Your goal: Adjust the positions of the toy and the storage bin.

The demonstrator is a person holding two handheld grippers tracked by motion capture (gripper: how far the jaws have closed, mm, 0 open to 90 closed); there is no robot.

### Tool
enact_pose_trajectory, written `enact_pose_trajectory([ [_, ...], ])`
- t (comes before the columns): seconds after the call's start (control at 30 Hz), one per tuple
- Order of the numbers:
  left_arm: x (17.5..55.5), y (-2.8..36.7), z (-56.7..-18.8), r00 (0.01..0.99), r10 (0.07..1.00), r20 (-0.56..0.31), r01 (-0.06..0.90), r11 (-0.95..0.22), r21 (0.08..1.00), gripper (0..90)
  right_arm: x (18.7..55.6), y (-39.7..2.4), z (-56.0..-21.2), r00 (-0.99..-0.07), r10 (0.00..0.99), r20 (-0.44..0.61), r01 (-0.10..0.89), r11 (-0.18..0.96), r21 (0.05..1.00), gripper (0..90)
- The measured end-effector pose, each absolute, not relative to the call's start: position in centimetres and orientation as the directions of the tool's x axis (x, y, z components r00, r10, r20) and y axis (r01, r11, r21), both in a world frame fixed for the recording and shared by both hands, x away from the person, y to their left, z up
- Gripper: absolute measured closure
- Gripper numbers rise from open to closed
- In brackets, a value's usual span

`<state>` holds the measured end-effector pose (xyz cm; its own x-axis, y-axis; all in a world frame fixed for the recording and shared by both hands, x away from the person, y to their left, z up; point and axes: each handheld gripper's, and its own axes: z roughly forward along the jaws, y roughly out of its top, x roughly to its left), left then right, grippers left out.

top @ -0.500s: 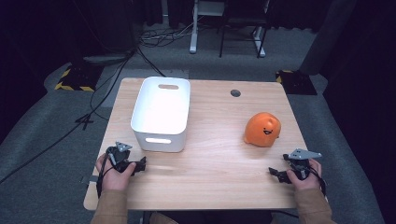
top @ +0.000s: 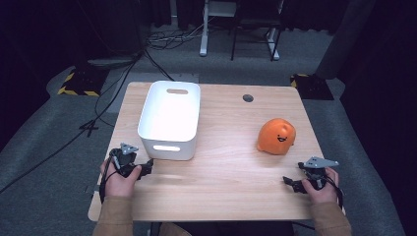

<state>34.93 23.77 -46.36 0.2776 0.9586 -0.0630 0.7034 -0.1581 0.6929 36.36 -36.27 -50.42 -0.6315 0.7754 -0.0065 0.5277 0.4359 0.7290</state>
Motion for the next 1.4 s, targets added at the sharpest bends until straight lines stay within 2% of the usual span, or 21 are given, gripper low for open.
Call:
enact_pose_trajectory([
  [0.13,34.7,23.0,-44.8,0.323,0.946,-0.009,0.664,-0.219,0.715,18.4,36.4,-36.3,-50.4,-0.632,0.775,-0.007,0.527,0.436,0.73,7.5],
  [0.5,33.8,22.5,-40.9,0.337,0.937,-0.087,0.59,-0.138,0.795,22.1,36.4,-36.3,-50.4,-0.632,0.775,-0.007,0.527,0.437,0.729,7.4],
  [0.6,33.6,22.3,-40.1,0.328,0.943,-0.063,0.557,-0.139,0.819,22.8,36.4,-36.3,-50.4,-0.632,0.775,-0.008,0.527,0.438,0.728,7.5],
  [0.77,33.4,22.3,-39.1,0.327,0.941,-0.085,0.504,-0.098,0.858,23.3,36.4,-36.3,-50.4,-0.632,0.775,-0.008,0.526,0.437,0.729,7.4],
  [1.17,35.6,22.7,-38.9,0.284,0.941,-0.183,0.429,0.046,0.902,24.9,36.4,-36.3,-50.4,-0.632,0.775,-0.007,0.526,0.437,0.729,7.5],
  [1.4,37.0,22.9,-39.5,0.236,0.962,-0.138,0.435,0.022,0.9,25.7,36.4,-36.3,-50.4,-0.632,0.775,-0.008,0.527,0.437,0.729,7.5],
])
